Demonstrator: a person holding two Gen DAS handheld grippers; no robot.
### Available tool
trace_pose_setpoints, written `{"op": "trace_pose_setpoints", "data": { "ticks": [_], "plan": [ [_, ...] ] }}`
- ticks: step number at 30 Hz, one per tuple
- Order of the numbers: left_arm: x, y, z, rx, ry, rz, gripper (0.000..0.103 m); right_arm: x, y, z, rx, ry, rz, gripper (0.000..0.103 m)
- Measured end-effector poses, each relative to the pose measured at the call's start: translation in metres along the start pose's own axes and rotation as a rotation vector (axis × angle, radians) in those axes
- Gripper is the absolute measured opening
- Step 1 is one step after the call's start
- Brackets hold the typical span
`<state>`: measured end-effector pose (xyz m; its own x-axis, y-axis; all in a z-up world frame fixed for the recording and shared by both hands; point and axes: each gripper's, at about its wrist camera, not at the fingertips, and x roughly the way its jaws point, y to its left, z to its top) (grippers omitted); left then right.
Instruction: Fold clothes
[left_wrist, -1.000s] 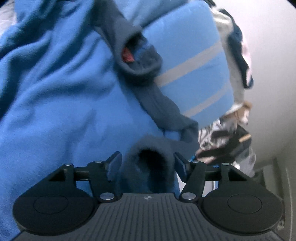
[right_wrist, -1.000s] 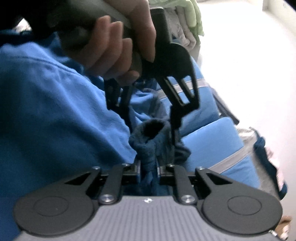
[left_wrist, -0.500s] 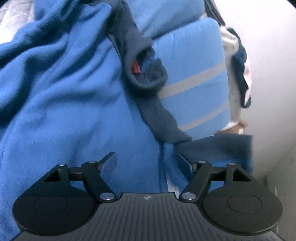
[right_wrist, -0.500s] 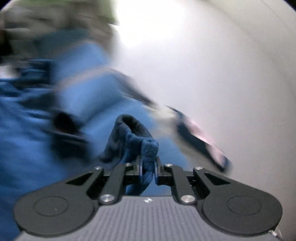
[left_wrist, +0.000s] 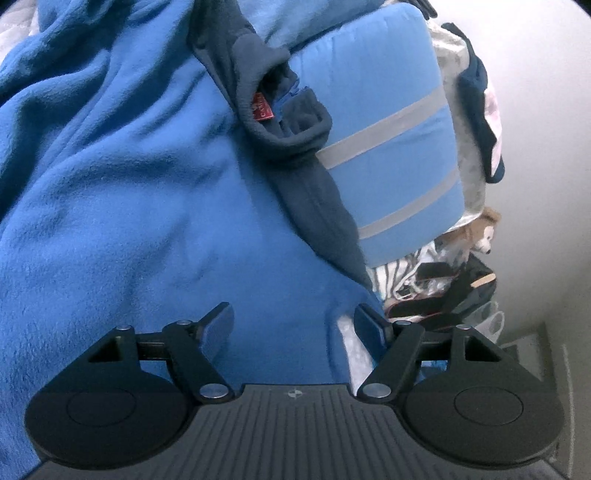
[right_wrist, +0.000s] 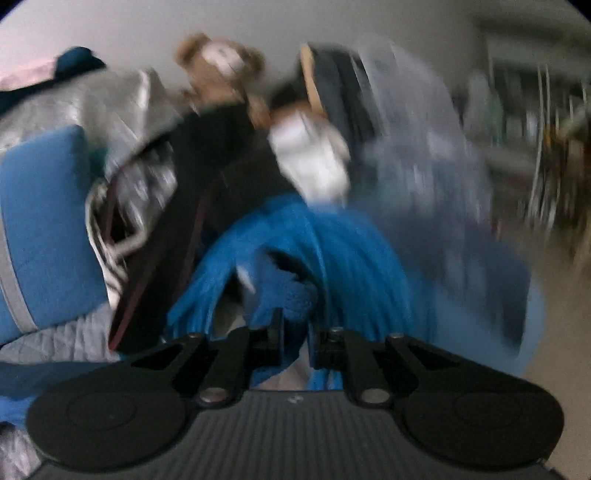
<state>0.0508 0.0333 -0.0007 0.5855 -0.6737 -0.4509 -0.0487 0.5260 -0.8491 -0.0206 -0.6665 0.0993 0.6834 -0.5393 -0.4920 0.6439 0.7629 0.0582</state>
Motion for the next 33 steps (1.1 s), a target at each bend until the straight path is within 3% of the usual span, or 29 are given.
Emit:
{"op": "trace_pose_setpoints", "data": {
  "ticks": [6, 7, 12, 14, 16, 25, 33],
  "plan": [
    [0.002, 0.0, -0.002, 0.04, 0.006, 0.042, 0.071, 0.013, -0.008, -0.027, 0.022, 0.036, -0.022, 0.013],
    [0.002, 0.0, -0.002, 0.04, 0.009, 0.045, 0.071, 0.012, -0.006, -0.026, 0.028, 0.041, -0.026, 0.018],
    [0.002, -0.002, -0.002, 0.041, 0.015, 0.051, 0.071, 0.006, 0.0, -0.025, 0.003, 0.072, -0.066, 0.056],
    [0.001, -0.005, -0.002, 0.045, 0.01, 0.046, 0.071, -0.007, 0.004, -0.025, -0.028, 0.058, -0.065, 0.092],
    [-0.002, -0.009, -0.002, 0.057, 0.001, 0.044, 0.071, -0.02, 0.008, -0.024, -0.061, 0.044, -0.063, 0.103],
    [-0.017, -0.032, -0.011, 0.168, -0.036, 0.138, 0.072, -0.102, 0.044, 0.0, -0.189, 0.017, 0.097, 0.103],
    [-0.028, -0.067, -0.027, 0.292, -0.069, 0.095, 0.077, -0.184, 0.078, 0.028, -0.076, 0.13, 0.434, 0.103]
  ]
}}
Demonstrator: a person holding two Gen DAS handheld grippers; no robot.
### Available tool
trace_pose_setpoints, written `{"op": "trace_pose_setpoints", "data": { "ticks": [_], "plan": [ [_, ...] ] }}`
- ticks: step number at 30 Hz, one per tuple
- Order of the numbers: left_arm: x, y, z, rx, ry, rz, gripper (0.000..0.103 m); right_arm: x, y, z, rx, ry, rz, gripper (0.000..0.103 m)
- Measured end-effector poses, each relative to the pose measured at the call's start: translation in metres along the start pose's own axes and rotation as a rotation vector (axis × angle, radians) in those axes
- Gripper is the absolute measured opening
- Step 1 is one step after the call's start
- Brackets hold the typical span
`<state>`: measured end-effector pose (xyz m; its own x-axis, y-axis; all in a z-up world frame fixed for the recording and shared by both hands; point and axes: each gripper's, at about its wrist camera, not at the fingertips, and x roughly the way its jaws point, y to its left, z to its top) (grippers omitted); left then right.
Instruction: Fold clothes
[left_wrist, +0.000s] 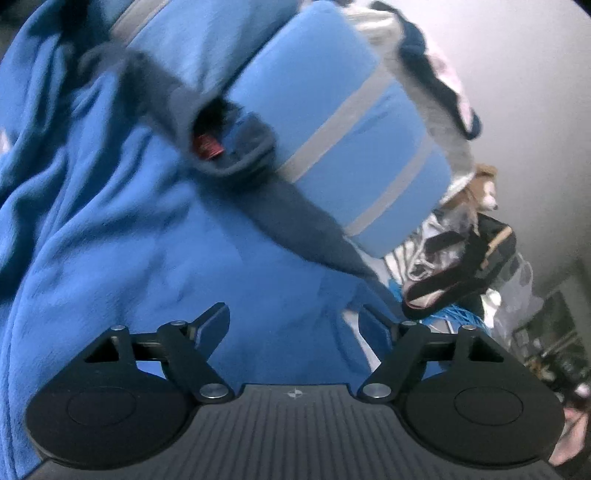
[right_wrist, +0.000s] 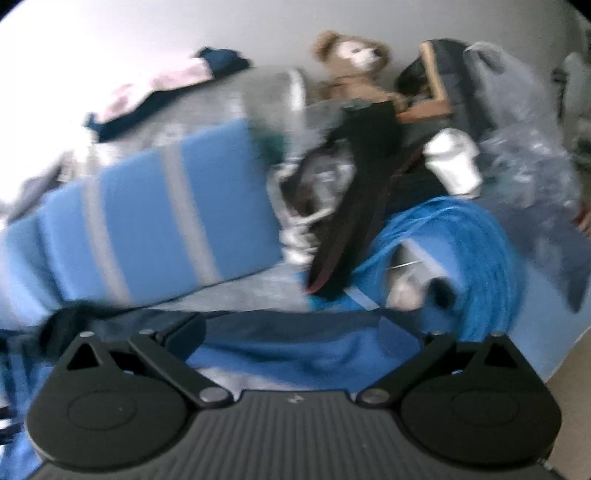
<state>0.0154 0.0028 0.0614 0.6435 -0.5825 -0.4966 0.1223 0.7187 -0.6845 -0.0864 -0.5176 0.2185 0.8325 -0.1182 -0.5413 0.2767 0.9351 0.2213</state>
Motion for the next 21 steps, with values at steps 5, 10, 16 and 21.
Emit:
{"op": "trace_pose_setpoints", "data": {
  "ticks": [5, 10, 16, 21],
  "plan": [
    [-0.013, -0.018, 0.0, 0.117, -0.049, -0.017, 0.077, -0.028, 0.054, 0.01, -0.06, -0.015, 0.125, 0.103],
    [-0.024, -0.026, 0.0, 0.238, -0.165, 0.065, 0.08, -0.029, 0.107, 0.013, -0.117, -0.047, 0.246, 0.103],
    [-0.046, -0.031, 0.012, 0.394, -0.259, 0.144, 0.08, 0.047, 0.165, -0.021, -0.117, -0.026, 0.282, 0.103],
    [-0.077, -0.019, 0.015, 0.349, -0.27, 0.144, 0.08, 0.097, 0.201, -0.068, -0.111, 0.007, 0.35, 0.103]
  ]
}}
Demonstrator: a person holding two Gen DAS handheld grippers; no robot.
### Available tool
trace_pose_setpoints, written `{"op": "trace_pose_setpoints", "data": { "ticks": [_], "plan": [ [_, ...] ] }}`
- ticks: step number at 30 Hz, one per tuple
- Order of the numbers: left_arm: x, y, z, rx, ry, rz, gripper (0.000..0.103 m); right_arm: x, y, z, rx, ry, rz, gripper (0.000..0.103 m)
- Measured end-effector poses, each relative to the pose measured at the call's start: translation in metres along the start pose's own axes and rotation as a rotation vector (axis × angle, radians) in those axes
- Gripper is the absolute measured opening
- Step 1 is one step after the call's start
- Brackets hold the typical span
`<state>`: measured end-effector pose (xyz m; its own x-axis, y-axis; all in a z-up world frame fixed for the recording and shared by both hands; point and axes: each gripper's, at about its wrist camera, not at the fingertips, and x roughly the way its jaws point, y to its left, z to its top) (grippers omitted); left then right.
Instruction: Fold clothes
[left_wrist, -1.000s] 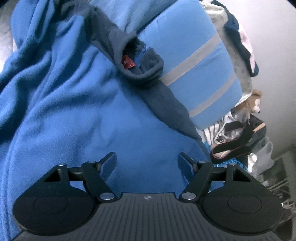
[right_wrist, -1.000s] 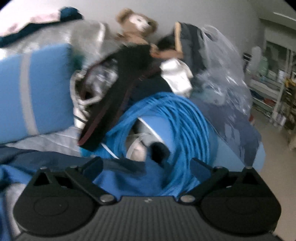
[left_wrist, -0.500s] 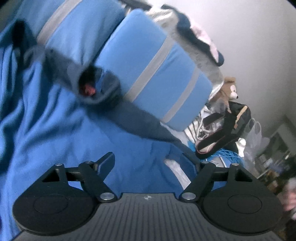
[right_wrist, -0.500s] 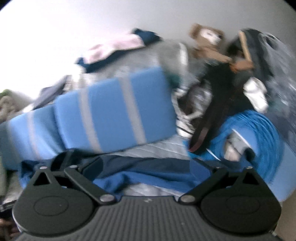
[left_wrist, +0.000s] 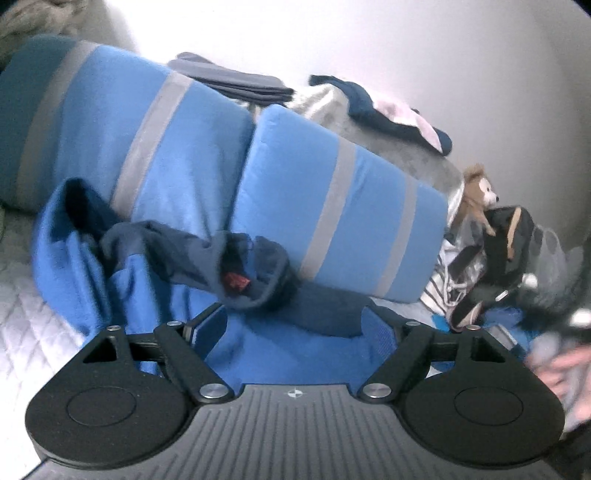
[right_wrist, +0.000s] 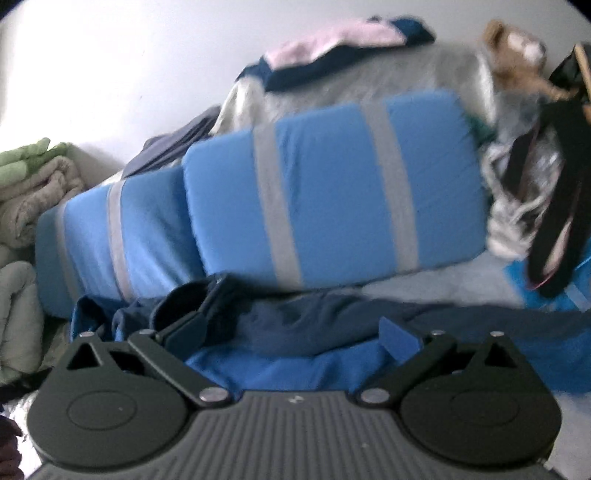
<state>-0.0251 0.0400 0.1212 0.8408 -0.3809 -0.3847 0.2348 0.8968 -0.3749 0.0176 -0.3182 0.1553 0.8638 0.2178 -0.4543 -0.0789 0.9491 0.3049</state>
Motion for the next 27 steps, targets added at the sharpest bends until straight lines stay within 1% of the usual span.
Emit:
{"op": "trace_pose_setpoints", "data": {
  "ticks": [2, 4, 5, 7, 10, 11, 14, 16, 17, 20, 23, 25, 27],
  "plan": [
    [-0.02, 0.007, -0.003, -0.045, -0.003, 0.023, 0.08, 0.018, 0.006, -0.018, 0.02, 0.028, 0.035, 0.103],
    [-0.04, 0.01, -0.007, -0.074, -0.013, 0.048, 0.08, 0.024, 0.011, -0.026, 0.009, 0.049, 0.056, 0.103],
    [-0.049, 0.01, -0.009, -0.084, -0.019, 0.059, 0.08, 0.025, 0.014, -0.03, -0.002, 0.058, 0.065, 0.103],
    [-0.07, 0.006, -0.012, -0.066, -0.019, 0.084, 0.08, 0.027, 0.017, -0.033, -0.028, 0.065, 0.071, 0.103],
    [-0.098, -0.001, -0.015, -0.021, -0.023, 0.135, 0.08, 0.015, 0.021, -0.033, -0.071, 0.061, 0.084, 0.103],
    [-0.108, -0.003, -0.015, -0.011, -0.026, 0.167, 0.08, 0.009, 0.022, -0.033, -0.081, 0.058, 0.091, 0.103],
    [-0.137, -0.01, -0.012, -0.023, -0.002, 0.237, 0.08, -0.011, 0.022, -0.029, -0.101, 0.042, 0.117, 0.103],
    [-0.156, -0.021, -0.006, -0.019, 0.018, 0.255, 0.08, -0.027, 0.022, -0.027, -0.126, 0.023, 0.122, 0.103],
    [-0.165, -0.029, -0.002, -0.002, 0.02, 0.253, 0.08, -0.035, 0.021, -0.024, -0.139, 0.011, 0.122, 0.103],
    [-0.182, -0.056, 0.017, 0.069, 0.01, 0.217, 0.08, -0.059, 0.018, -0.011, -0.163, -0.013, 0.12, 0.103],
    [-0.196, -0.081, 0.04, 0.133, -0.002, 0.172, 0.08, -0.078, 0.014, 0.009, -0.152, -0.021, 0.118, 0.103],
    [-0.198, -0.093, 0.056, 0.149, -0.009, 0.136, 0.08, -0.089, 0.011, 0.025, -0.136, -0.032, 0.124, 0.103],
    [-0.201, -0.103, 0.073, 0.153, -0.019, 0.116, 0.08, -0.102, 0.006, 0.042, -0.116, -0.053, 0.135, 0.103]
  ]
}}
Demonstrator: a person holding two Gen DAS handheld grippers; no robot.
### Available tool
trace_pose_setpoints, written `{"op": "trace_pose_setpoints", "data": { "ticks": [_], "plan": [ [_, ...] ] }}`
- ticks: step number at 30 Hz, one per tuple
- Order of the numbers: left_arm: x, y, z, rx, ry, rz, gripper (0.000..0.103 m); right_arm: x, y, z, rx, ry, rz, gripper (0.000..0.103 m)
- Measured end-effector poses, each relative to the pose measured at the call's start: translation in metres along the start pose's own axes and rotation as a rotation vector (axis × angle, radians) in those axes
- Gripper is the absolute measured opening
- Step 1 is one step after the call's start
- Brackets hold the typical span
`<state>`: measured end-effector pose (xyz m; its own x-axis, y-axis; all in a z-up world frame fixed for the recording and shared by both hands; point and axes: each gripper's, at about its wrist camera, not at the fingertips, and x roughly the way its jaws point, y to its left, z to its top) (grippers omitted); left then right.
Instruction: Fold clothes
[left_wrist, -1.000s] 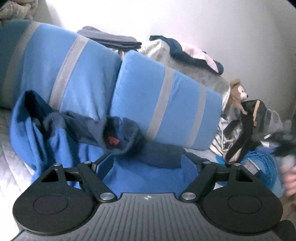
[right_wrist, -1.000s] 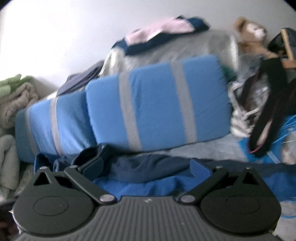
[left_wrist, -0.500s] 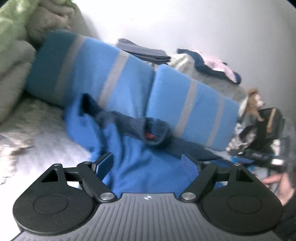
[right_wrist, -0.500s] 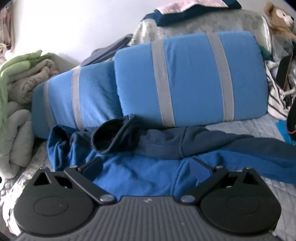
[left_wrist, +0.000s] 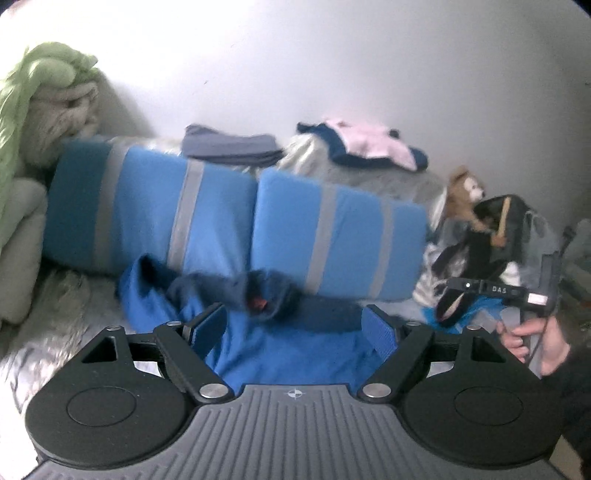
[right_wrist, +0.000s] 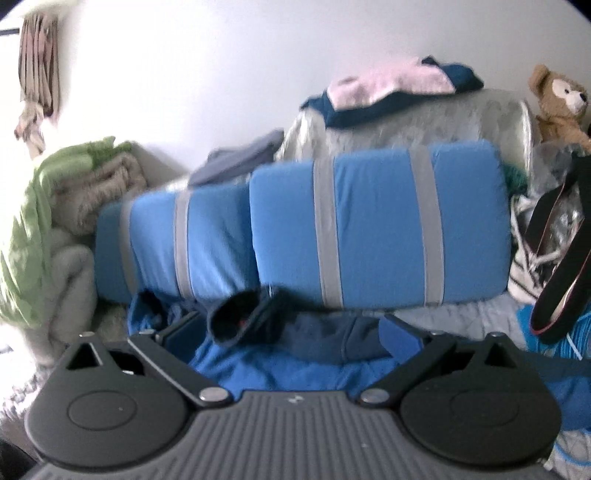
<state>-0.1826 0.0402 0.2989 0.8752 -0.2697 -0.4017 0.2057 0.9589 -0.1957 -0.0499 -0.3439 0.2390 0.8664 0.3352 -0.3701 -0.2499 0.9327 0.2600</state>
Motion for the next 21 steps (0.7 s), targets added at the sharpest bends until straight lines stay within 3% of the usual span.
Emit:
{"op": "trace_pose_setpoints", "data": {
  "ticks": [9, 11, 13, 17, 21],
  "plan": [
    [0.0, -0.021, 0.101, 0.049, -0.143, -0.036, 0.081, -0.034, -0.026, 0.12, 0.038, -0.171, -0.091, 0.103],
    [0.008, -0.02, 0.122, 0.047, -0.162, -0.038, 0.084, -0.038, -0.035, 0.146, 0.056, -0.238, -0.139, 0.103],
    [0.023, -0.018, 0.132, 0.055, -0.168, -0.028, 0.084, -0.033, -0.044, 0.164, 0.045, -0.248, -0.166, 0.103],
    [0.072, -0.004, 0.136, 0.076, -0.166, 0.014, 0.085, 0.006, -0.057, 0.167, -0.029, -0.196, -0.222, 0.103],
    [0.136, 0.017, 0.118, 0.103, -0.132, 0.054, 0.085, 0.066, -0.064, 0.131, -0.1, -0.1, -0.239, 0.103]
  ]
}}
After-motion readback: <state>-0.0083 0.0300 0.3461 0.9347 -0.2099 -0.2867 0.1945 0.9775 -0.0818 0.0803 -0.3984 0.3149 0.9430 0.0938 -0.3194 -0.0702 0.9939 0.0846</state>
